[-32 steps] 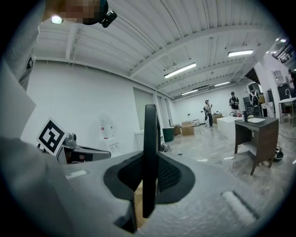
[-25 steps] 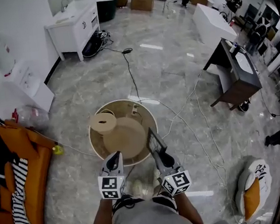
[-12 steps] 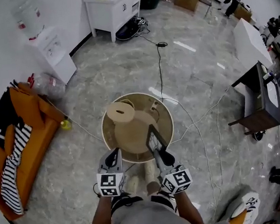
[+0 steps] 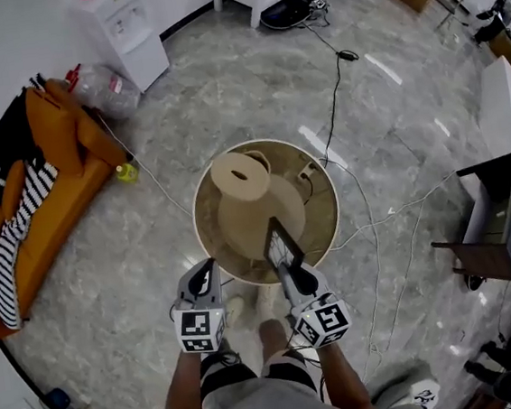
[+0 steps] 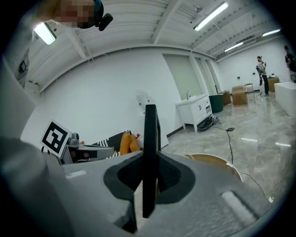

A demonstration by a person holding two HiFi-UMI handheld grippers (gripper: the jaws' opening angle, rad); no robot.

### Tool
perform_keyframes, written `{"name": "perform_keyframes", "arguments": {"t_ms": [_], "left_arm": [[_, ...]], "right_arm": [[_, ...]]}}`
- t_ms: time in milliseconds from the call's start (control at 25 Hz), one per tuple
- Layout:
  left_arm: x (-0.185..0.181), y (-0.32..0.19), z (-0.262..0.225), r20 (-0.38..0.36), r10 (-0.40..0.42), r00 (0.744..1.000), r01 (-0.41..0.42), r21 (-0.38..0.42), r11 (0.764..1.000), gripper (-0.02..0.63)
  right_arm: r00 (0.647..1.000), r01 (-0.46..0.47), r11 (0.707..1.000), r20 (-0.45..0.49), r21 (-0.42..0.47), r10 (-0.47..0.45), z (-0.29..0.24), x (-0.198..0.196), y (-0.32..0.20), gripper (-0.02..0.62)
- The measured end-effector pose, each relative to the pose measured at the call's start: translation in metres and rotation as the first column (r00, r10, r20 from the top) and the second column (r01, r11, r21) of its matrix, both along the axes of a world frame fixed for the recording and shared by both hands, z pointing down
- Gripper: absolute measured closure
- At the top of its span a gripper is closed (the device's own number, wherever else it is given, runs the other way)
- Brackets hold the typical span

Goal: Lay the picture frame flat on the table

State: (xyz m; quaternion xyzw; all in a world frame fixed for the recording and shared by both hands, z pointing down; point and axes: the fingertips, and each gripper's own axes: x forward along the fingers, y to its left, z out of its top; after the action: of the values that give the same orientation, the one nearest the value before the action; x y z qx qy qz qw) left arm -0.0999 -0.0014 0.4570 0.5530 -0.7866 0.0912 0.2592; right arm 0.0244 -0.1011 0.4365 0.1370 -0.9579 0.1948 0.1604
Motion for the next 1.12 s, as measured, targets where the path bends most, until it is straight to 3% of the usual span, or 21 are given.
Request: {"name": "perform_keyframes", "arguments": {"t_ms": [480,1120], "left_arm": [[-0.021,-0.003,0.139,-0.035,-0.082,0.996,0.080,-0.075,0.994,0.583],[-0.017,0.001,0.311,-0.113,-0.078,0.990,0.059,-0.163,0.985,0.583]], "right_arm": [[0.990,0.090,0.990,-0.094,-0.106,-0.100,0.153,-0.036,-0.012,0.549],[0.963,0.108,0.971,-0.220,-0.215,-0.156,0.339,-0.031,0.003,0.549]]}}
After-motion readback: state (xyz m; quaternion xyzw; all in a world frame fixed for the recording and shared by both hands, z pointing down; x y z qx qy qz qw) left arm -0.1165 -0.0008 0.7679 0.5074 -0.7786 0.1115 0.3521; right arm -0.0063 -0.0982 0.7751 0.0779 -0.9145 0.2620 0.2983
